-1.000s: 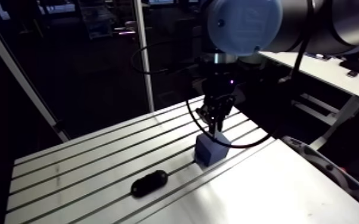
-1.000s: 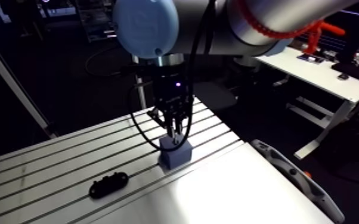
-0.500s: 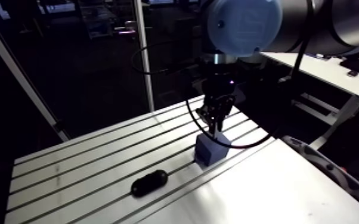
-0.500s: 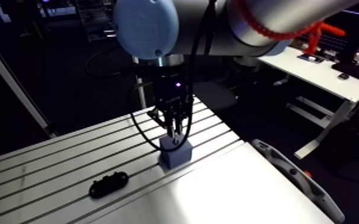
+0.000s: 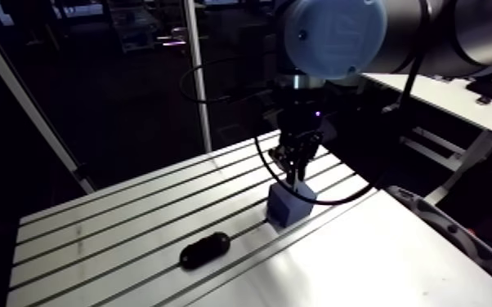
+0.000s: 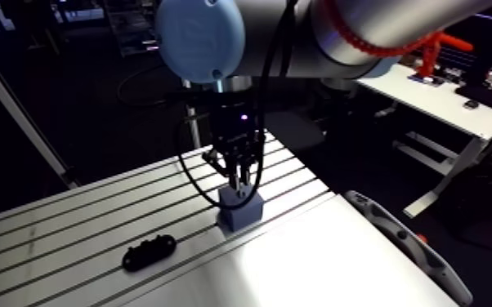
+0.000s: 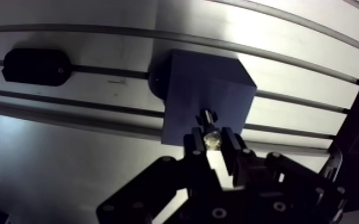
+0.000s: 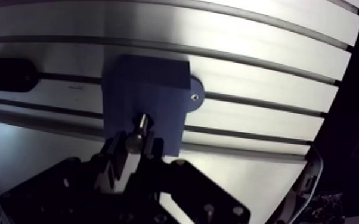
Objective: Pick up the M10 bolt and insert it into the hex recess until seated.
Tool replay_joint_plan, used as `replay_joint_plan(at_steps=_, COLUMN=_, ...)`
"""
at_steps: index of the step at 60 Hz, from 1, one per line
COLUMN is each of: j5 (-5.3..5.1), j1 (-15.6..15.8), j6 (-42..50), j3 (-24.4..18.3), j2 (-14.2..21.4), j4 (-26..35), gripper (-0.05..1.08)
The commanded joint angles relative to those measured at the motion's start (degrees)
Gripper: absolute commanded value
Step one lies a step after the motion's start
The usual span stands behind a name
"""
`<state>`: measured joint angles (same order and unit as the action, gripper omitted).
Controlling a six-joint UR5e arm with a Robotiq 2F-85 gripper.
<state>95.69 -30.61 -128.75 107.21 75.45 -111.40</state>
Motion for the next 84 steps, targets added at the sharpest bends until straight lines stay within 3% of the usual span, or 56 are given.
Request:
replay_joint_plan(at_steps=1, j5=0.06, j1=0.0, j6=0.0, j3=0.1, j2=0.0, j4=0.0, gripper=1.08)
replay_joint_plan(at_steps=74, j5=0.06, j1=0.2, j6=0.5, j3=1.3, j2=0.1, j4=-0.2, gripper=1.08)
replay_joint_plan(at_steps=84, j5=0.06, j1=0.4, j6=0.8, j3=1.2, j2=0.0, j4=-0.3, gripper=1.02)
